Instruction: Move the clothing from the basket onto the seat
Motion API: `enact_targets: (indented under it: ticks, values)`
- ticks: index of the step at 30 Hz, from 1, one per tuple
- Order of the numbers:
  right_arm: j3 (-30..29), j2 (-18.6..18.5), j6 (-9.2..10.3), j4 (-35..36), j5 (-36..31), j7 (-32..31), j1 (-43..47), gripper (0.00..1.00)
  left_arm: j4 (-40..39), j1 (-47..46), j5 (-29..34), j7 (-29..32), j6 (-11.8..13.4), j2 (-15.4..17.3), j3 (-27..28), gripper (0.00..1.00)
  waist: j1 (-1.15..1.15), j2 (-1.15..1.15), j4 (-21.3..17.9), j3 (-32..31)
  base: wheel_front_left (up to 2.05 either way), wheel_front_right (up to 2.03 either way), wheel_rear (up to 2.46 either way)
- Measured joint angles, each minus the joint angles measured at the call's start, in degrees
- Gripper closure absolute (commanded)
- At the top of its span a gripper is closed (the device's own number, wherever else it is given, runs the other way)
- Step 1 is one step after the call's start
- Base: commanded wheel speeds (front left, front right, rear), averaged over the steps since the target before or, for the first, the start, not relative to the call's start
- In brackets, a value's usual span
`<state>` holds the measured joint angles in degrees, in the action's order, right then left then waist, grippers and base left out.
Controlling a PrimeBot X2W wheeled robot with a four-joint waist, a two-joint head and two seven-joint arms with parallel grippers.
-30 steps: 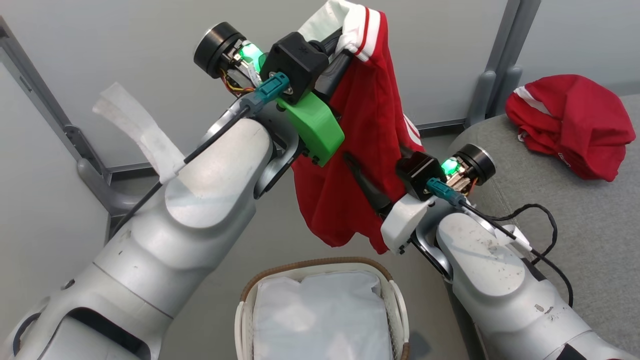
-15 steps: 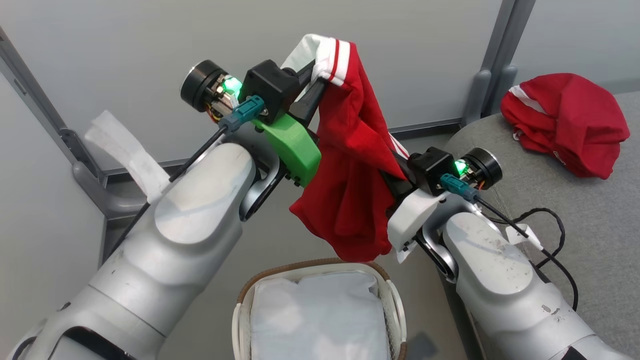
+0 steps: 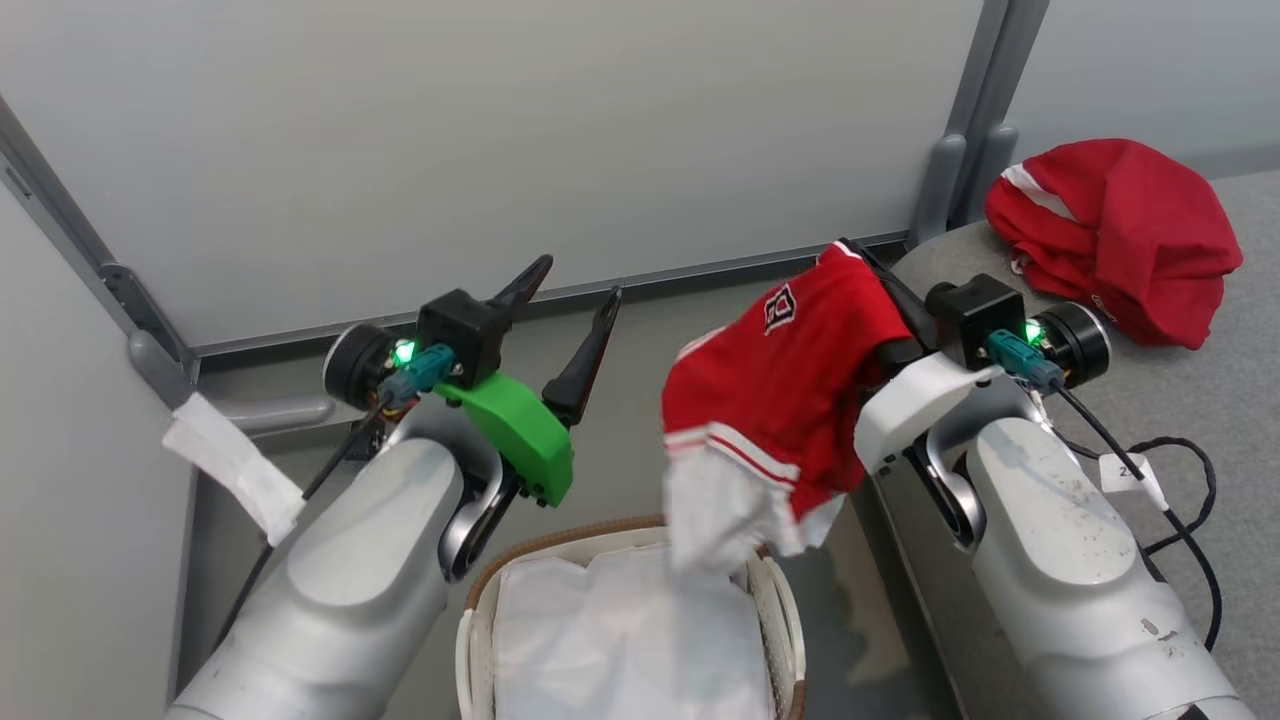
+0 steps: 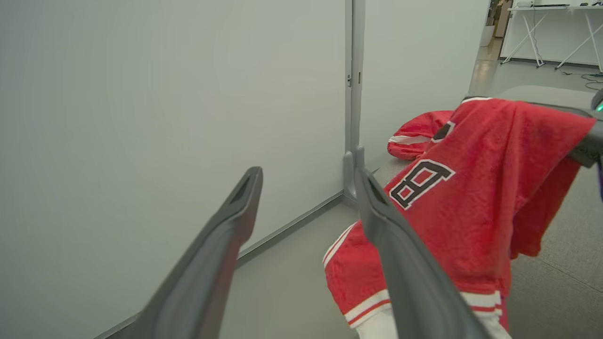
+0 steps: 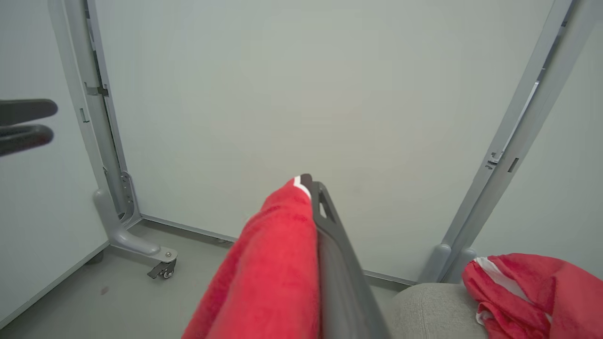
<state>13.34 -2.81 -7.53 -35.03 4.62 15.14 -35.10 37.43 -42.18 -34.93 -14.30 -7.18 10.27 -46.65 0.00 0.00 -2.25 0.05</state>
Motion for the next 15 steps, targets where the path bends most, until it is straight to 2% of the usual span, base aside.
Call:
enact_targets:
  ticks: [7, 15]
  values:
    - [-5.19, 0.00, 0.00, 2.26, -2.47, 0.00, 2.88, 1.00, -2.33, 7.41, -0.66, -0.70, 0.81, -0.84, 4.30, 0.00, 0.00, 0.00, -0.65, 0.17, 0.00, 0.00, 0.00]
    - [-7.91, 0.00, 0.00, 4.50, -3.25, 0.00, 4.89, 1.00, -7.04, 16.38, 2.85, -0.82, 1.13, -3.28, 9.58, 0.00, 0.00, 0.00, -2.13, 0.58, 0.00, 0.00, 0.00]
